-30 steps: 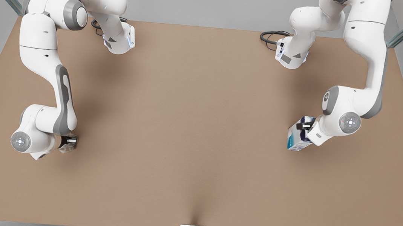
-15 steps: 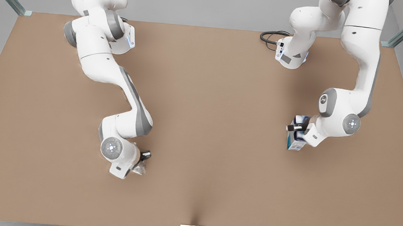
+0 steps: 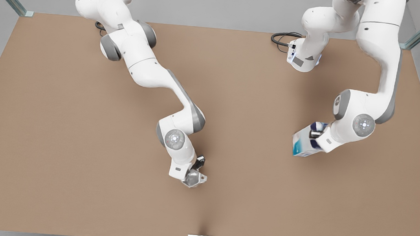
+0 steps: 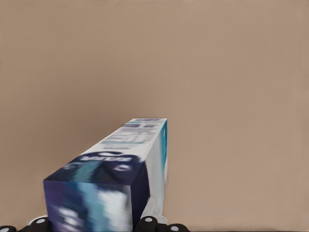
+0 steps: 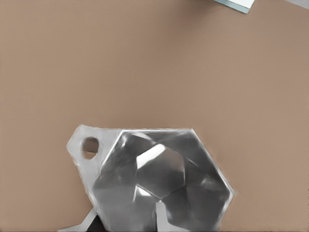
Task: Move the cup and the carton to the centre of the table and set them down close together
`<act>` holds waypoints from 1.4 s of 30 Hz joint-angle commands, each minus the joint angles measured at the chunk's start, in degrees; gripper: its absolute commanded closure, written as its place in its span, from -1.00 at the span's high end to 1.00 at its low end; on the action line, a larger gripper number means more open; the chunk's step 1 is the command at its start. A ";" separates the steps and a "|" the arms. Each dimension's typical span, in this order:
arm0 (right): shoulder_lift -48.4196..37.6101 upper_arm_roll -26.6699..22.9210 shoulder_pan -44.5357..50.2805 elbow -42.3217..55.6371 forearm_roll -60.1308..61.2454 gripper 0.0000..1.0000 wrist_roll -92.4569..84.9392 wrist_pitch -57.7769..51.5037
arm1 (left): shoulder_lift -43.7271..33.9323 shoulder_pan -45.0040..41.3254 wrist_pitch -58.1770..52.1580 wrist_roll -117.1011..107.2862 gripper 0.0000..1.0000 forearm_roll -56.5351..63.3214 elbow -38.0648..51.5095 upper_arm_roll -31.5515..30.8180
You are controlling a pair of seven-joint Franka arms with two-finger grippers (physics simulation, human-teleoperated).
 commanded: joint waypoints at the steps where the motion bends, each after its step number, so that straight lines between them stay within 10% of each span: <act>1: -0.01 -0.02 0.09 0.00 0.09 0.75 0.00 0.00 | 0.01 0.02 -0.68 -0.65 -0.20 3.64 0.57 -0.07; 3: -0.01 -0.02 0.26 0.00 0.00 1.00 0.09 0.09 | 0.10 -0.16 -2.70 1.72 -0.20 3.91 2.76 -0.16; 13: -4.22 -0.02 0.00 -0.79 2.90 1.00 0.00 -3.60 | 0.45 -0.16 5.12 30.73 -0.20 19.90 5.67 -2.00; 20: -31.12 -0.02 -23.55 -7.29 -14.85 1.00 -4.22 -38.93 | -1.05 0.55 10.48 40.13 -0.19 48.55 4.79 -10.88; 24: -47.99 0.33 -28.30 -30.39 -15.03 1.00 -4.13 -26.20 | -1.05 -0.16 11.18 56.56 -0.19 55.68 4.87 -16.68; 30: -49.67 0.69 -27.68 -34.36 -15.21 1.00 0.18 -23.12 | 0.45 -0.51 -3.49 65.62 -0.20 38.98 10.59 -26.09; 42: -48.88 0.69 -27.68 -34.45 -15.21 1.00 0.18 -22.24 | 15.21 -17.64 -7.71 38.55 -0.20 28.17 25.88 -24.95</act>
